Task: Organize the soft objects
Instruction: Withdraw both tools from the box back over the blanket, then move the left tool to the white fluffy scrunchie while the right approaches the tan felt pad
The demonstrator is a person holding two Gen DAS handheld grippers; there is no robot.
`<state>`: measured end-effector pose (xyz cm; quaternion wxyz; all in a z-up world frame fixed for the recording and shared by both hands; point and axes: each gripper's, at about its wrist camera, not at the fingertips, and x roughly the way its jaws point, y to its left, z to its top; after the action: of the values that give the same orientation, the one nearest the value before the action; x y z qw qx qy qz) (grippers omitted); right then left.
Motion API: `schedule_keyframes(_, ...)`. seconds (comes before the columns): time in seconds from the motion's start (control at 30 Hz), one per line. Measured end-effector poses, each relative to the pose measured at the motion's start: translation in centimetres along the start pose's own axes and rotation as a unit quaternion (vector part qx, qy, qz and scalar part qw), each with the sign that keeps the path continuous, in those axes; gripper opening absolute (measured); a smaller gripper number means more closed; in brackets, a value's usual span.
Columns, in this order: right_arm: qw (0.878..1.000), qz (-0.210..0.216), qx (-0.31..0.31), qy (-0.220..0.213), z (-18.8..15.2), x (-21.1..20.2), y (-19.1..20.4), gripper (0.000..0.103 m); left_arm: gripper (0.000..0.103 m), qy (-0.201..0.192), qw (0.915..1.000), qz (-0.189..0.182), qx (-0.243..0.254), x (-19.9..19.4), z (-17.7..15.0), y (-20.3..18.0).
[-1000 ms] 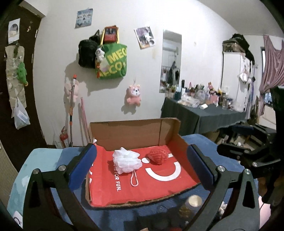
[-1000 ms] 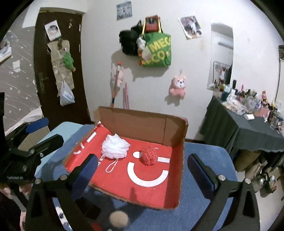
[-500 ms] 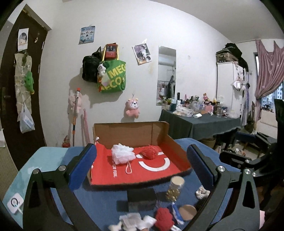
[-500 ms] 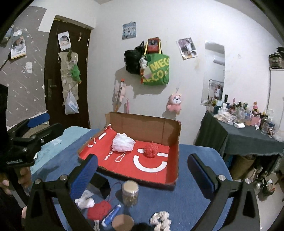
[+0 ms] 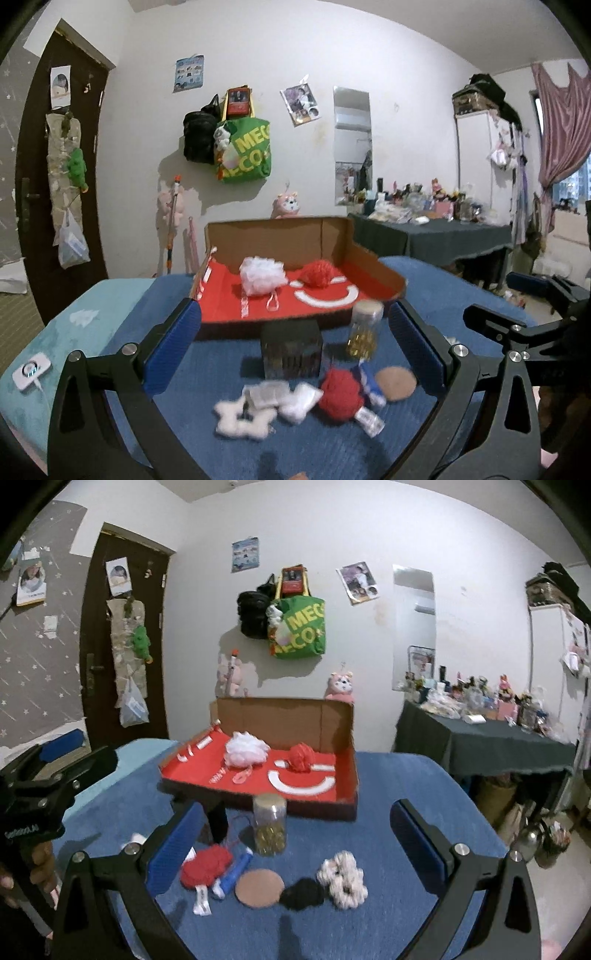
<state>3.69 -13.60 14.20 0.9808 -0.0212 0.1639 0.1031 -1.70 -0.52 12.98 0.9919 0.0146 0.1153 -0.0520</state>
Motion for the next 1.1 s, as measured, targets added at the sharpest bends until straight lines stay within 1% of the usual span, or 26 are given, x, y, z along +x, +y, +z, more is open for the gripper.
schedule_keyframes(0.07, 1.000, -0.008, 0.000, 0.003, -1.4, 0.2, 0.2, 0.103, 0.103, 0.010, 0.9999, 0.004, 0.001, 0.4, -1.4, -0.2)
schedule_keyframes(0.27, 0.999, -0.019, -0.006, 0.026, -4.7, 1.6, 0.7, 0.103, 0.103, 0.052, 0.9985, -0.003, -0.013, 1.7, -4.4, 0.1)
schedule_keyframes(0.43, 0.999, -0.021, -0.006, 0.039, -6.3, 2.3, 1.2, 0.103, 0.103, 0.081, 0.9966, -0.005, -0.015, 2.6, -6.3, 0.2)
schedule_keyframes(0.7, 0.998, -0.015, 0.005, 0.064, -7.7, 3.6, 1.2, 0.103, 0.103, 0.106, 0.9941, -0.006, -0.019, 3.3, -7.6, 0.4)
schedule_keyframes(0.97, 0.996, -0.009, 0.019, 0.088, -8.7, 4.8, 0.7, 0.103, 0.103, 0.126, 0.9918, -0.005, -0.024, 4.1, -8.0, 1.1)
schedule_keyframes(1.1, 0.995, -0.005, 0.025, 0.096, -8.8, 5.3, 0.6, 0.103, 0.103, 0.132, 0.9910, 0.001, -0.022, 4.5, -7.9, 1.9)
